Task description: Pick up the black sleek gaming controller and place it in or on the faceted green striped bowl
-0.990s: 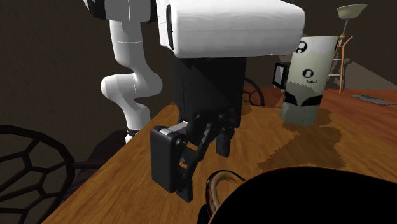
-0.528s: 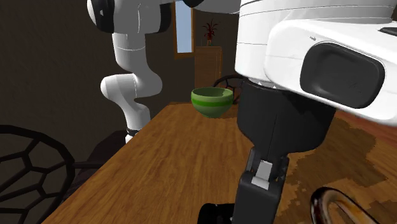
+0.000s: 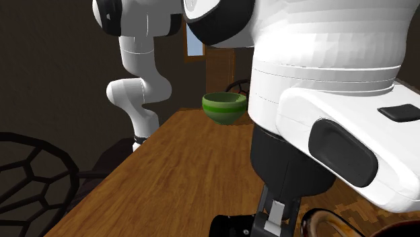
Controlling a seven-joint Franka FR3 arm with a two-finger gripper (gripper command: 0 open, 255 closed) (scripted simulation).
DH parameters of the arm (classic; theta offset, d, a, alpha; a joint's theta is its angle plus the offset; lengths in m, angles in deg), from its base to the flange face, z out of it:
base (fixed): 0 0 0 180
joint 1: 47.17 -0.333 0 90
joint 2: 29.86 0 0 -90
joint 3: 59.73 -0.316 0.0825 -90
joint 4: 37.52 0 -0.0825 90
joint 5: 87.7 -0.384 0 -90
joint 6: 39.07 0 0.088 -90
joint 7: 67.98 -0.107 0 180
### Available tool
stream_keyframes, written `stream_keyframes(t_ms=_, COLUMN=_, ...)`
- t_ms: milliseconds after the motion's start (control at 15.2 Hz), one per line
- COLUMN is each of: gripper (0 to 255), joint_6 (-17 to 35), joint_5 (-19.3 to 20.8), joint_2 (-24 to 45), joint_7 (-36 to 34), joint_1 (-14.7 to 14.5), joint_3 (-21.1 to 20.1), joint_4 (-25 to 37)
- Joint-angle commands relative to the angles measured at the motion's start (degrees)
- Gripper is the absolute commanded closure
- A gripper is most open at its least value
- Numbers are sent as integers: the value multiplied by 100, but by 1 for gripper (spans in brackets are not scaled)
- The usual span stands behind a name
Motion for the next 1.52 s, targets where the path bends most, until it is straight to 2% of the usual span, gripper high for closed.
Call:
stream_keyframes(t_ms=0, gripper=0, joint_6=14, joint_5=1, joint_2=6, joint_7=-1, joint_1=-1, joint_3=0, joint_4=-6)
stream_keyframes(t_ms=330, gripper=0, joint_6=13, joint_5=0, joint_2=5, joint_7=-1, joint_1=-1, joint_3=0, joint_4=-6)
stream_keyframes(t_ms=396, gripper=255, joint_6=13, joint_5=0, joint_2=5, joint_7=-1, joint_1=-1, joint_3=0, joint_4=-6)
stream_keyframes(t_ms=990, gripper=255, joint_6=25, joint_5=4, joint_2=-64, joint_7=0, joint_1=7, joint_3=6, joint_4=4)
stream_keyframes(t_ms=1056, gripper=0, joint_6=25, joint_5=4, joint_2=-64, joint_7=0, joint_1=7, joint_3=6, joint_4=4)
stream_keyframes(t_ms=1188, gripper=0, joint_6=1178, joint_5=-248, joint_2=-1105, joint_7=1823, joint_1=405, joint_3=-256, joint_4=-1516)
stream_keyframes(t_ms=1254, gripper=0, joint_6=1659, joint_5=-523, joint_2=-1539, joint_7=2877, joint_1=636, joint_3=-366, joint_4=-2137)
stream_keyframes(t_ms=1320, gripper=0, joint_6=1864, joint_5=-696, joint_2=-1728, joint_7=3428, joint_1=742, joint_3=-402, joint_4=-2404)
stream_keyframes(t_ms=1452, gripper=0, joint_6=1997, joint_5=-694, joint_2=-1657, joint_7=3426, joint_1=712, joint_3=-390, joint_4=-2466)
